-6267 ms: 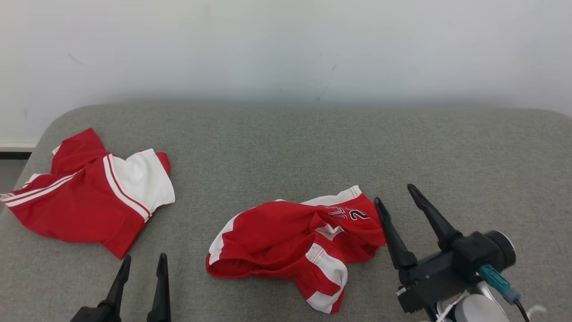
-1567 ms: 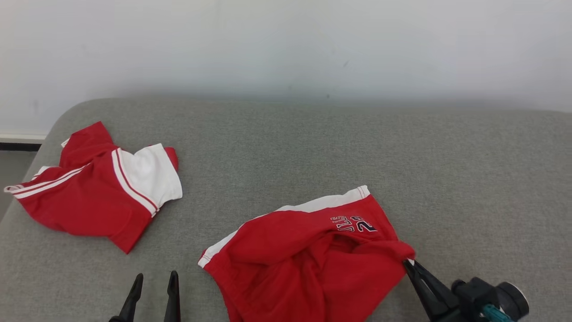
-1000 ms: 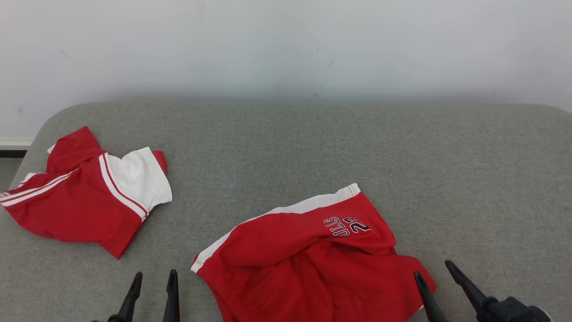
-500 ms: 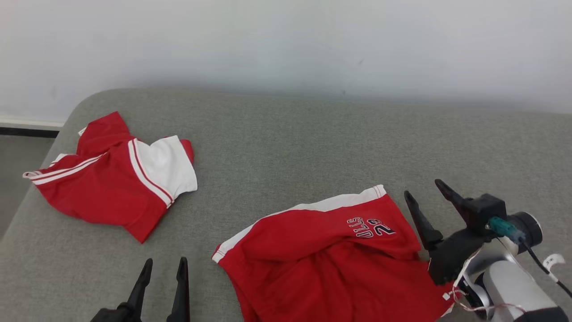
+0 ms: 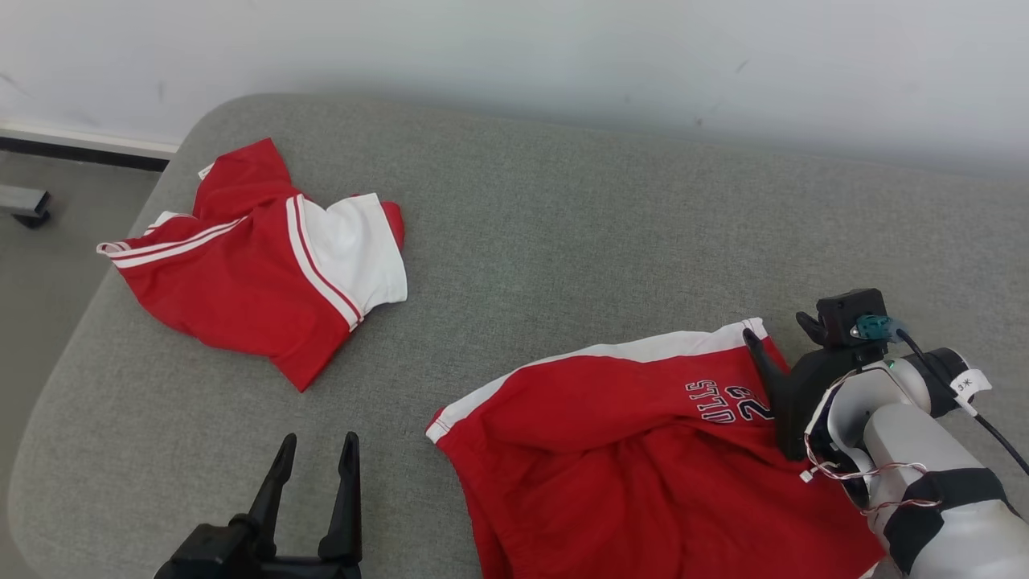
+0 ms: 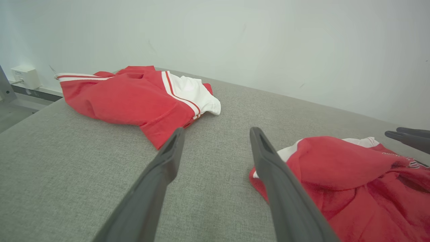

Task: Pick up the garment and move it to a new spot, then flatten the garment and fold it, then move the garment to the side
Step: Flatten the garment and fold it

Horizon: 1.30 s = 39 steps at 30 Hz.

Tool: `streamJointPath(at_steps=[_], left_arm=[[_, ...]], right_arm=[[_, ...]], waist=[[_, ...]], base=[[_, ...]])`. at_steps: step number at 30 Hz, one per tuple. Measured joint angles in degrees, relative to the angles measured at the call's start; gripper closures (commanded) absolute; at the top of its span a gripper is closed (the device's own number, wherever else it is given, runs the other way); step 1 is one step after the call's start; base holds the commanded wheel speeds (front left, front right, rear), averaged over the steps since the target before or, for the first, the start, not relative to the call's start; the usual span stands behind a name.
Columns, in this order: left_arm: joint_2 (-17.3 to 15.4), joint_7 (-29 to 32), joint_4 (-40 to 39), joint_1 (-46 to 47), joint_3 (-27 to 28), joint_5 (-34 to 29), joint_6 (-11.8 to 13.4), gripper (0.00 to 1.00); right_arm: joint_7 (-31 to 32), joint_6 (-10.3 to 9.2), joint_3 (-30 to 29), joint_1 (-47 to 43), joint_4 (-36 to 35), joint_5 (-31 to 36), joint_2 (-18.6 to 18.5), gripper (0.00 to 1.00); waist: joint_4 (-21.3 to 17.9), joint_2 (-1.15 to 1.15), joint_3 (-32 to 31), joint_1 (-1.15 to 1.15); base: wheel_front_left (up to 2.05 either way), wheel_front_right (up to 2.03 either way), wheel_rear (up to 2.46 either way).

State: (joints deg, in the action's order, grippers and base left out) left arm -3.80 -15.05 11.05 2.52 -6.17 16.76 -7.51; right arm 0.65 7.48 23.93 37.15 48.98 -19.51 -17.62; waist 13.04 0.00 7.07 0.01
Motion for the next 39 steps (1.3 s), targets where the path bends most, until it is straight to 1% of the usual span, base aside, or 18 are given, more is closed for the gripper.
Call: streamJointPath(at_steps=[7, 8, 9, 10, 13, 16, 21, 23, 28, 30, 31, 32, 36, 39], left_arm=[[0.07, 0.00, 0.41, 1.36, -0.52, 0.38, 0.00, 0.00], [0.08, 0.00, 0.51, 1.53, -0.58, 0.38, 0.00, 0.00], [0.11, 0.00, 0.56, 1.75, -0.60, 0.40, 0.00, 0.00], [0.11, 0.00, 0.59, 1.99, -0.62, 0.44, 0.00, 0.00], [0.11, 0.00, 0.69, 2.26, -0.75, 0.46, 0.00, 0.00], [0.14, 0.00, 0.69, 2.37, -0.90, 0.46, 0.00, 0.00], [0.14, 0.00, 0.71, 2.54, -1.36, 0.46, 0.00, 0.00], [0.13, 0.00, 0.76, 2.94, -2.01, 0.48, 0.00, 0.00], [0.13, 0.00, 0.87, 3.81, -3.21, 0.76, 0.00, 0.00], [0.15, 0.00, 0.99, 4.21, -3.77, 0.81, 0.00, 0.00], [0.16, 0.00, 1.04, 4.52, -4.01, 0.83, 0.00, 0.00], [0.16, 0.00, 1.10, 4.69, -4.13, 0.89, 0.00, 0.00], [0.13, 0.00, 1.42, 4.74, -4.30, 0.89, 0.00, 0.00], [-0.04, 0.00, 1.51, 4.63, -4.01, 0.80, 0.00, 0.00]], right_arm=[[2.90, 0.00, 3.39, 3.55, 7.55, -2.81, 1.16, 0.00], [3.31, -0.01, 3.75, 3.97, 8.28, -3.47, 1.35, 0.12], [3.81, -0.01, 3.82, 4.39, 9.02, -4.64, 1.72, 0.59], [4.14, -0.01, 3.89, 4.87, 9.48, -5.78, 2.16, 1.00], [4.11, 0.01, 4.16, 6.82, 10.96, -7.13, 2.27, 1.00], [1.57, 0.01, 3.93, 9.84, 11.59, -7.76, 0.96, 1.00], [-3.43, 0.01, 1.25, 16.96, 13.85, -8.45, -1.51, 1.00], [-5.94, 0.01, -0.83, 20.76, 16.68, -8.12, -3.21, 1.00], [-10.40, 0.01, -4.20, 25.88, 22.03, -5.88, -4.88, 1.00], [-10.87, 0.01, -4.85, 26.44, 23.09, -5.05, -4.98, 1.00], [-10.96, 0.01, -4.66, 26.37, 23.57, -4.16, -4.79, 0.72], [-10.77, 0.01, -4.55, 26.25, 23.84, -3.68, -4.45, 0.00], [-13.03, 0.01, -2.96, 25.61, 24.14, -0.31, -3.54, 0.00], [-14.90, 0.01, -3.56, 24.54, 23.36, -0.46, -3.16, 0.00]], waist=[[1.57, 0.00, 2.15, 0.00], [1.71, 0.00, 2.36, 0.00], [1.81, 0.00, 2.55, 0.00], [1.88, 0.00, 2.72, 0.00], [1.90, 0.00, 3.06, 0.00], [1.85, 0.00, 3.33, -0.01], [1.76, 0.00, 3.84, 0.00], [2.08, 0.00, 4.16, 0.00], [2.90, 0.00, 4.98, 0.00], [3.24, 0.00, 5.37, 0.00], [3.41, 0.00, 5.55, 0.00], [3.54, 0.00, 5.68, 0.00], [3.27, 0.00, 5.59, 0.00], [2.65, 0.00, 4.76, 0.00]], base=[[0.00, 0.00, 0.00], [0.00, 0.00, 0.00], [0.00, 0.00, 0.00], [0.00, 0.00, 0.00], [0.00, 0.00, 0.00], [0.00, 0.00, 0.00], [0.00, 0.00, 0.00], [0.00, 0.00, 0.00], [0.00, 0.00, 0.00], [0.00, 0.00, 0.00], [0.00, 0.00, 0.00], [0.00, 0.00, 0.00], [0.00, 0.00, 0.00], [0.00, 0.00, 0.00]])
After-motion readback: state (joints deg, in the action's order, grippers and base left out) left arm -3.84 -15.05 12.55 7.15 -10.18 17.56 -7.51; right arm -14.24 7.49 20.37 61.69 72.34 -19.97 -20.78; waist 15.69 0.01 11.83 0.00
